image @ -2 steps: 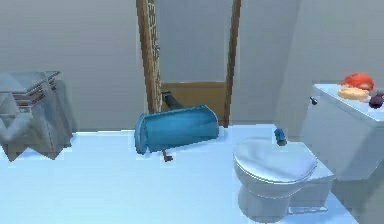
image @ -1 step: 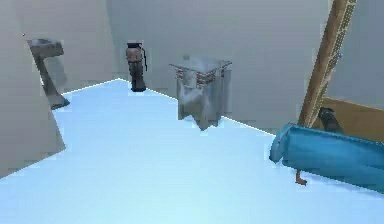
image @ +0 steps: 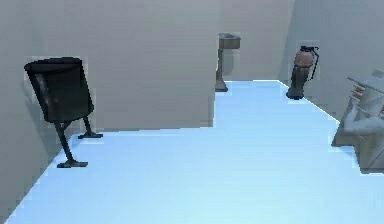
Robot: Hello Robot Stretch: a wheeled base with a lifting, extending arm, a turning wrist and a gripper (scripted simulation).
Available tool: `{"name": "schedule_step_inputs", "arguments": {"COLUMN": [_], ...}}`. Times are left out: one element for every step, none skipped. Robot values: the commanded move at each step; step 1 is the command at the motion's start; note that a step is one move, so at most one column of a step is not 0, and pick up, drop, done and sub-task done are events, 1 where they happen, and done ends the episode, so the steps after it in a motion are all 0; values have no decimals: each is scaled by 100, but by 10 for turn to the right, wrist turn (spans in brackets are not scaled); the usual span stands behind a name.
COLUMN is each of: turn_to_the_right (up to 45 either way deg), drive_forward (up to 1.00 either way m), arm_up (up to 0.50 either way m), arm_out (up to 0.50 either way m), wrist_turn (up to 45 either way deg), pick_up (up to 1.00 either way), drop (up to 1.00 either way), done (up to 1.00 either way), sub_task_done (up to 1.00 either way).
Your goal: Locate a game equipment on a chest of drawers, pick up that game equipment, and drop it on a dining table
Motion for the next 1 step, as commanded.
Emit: {"name": "schedule_step_inputs", "arguments": {"turn_to_the_right": [-450], "drive_forward": [0], "arm_up": [0], "arm_out": [0], "wrist_turn": [0], "pick_up": [0], "drop": [0], "done": [0], "sub_task_done": [0]}}
